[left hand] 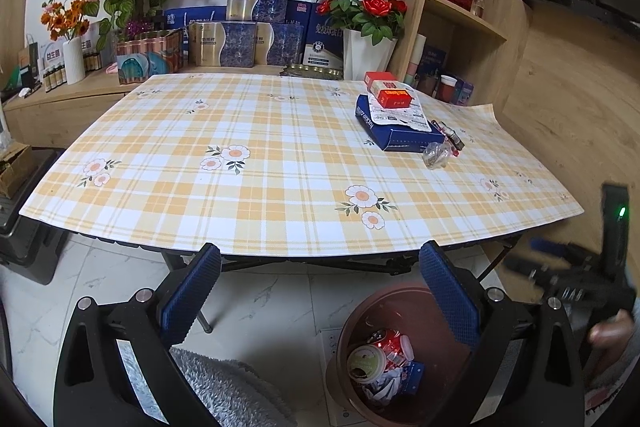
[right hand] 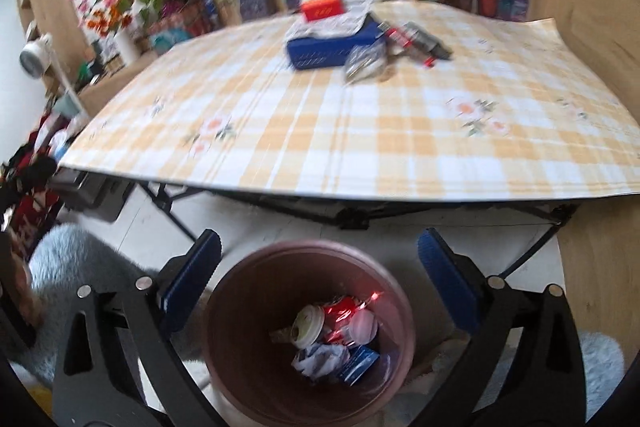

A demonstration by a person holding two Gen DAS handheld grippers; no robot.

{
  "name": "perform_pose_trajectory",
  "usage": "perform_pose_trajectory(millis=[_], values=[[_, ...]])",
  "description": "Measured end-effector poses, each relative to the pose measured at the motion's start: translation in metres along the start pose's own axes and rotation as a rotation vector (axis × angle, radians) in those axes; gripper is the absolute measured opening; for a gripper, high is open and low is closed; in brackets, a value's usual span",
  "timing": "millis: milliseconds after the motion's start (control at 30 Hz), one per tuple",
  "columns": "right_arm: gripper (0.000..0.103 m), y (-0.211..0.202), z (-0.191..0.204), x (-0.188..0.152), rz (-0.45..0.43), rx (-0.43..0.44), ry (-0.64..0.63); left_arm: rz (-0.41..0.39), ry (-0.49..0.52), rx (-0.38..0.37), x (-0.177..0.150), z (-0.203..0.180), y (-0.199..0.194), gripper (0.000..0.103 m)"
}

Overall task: Collect trash
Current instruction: 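Move the left gripper to the red cigarette box and the right to the black pack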

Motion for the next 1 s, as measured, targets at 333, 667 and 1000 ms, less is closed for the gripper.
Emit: perform_pose_trajectory(millis=[333,667,1000], values=[[0.097,-0.039,-0.029,0.049,-0.134,0.039,-0.010,0.022,0.029,0.008,0.008,-0.009,0.009,0.097],[0.097,-0.036,-0.050,0.060,-0.162,-0.004,-0.036,0.013,0.082,-0.042,0.038,-0.032,0.024,0.097],[0.097,-0.010,-0.067,0.066,-0.117,0.043,0.006,0.002,0.126,-0.077,0.090,-0.071,0.069,0.097]])
Point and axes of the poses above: each gripper's, at about its wrist camera, not at the fingertips, and y roughly the way its jaws point, z to its left, x to its top, the point moved 9 cm from there along y, roughly the way its jaws point, and after that the axes turned 4 degrees about z, right-handed, at the moved point
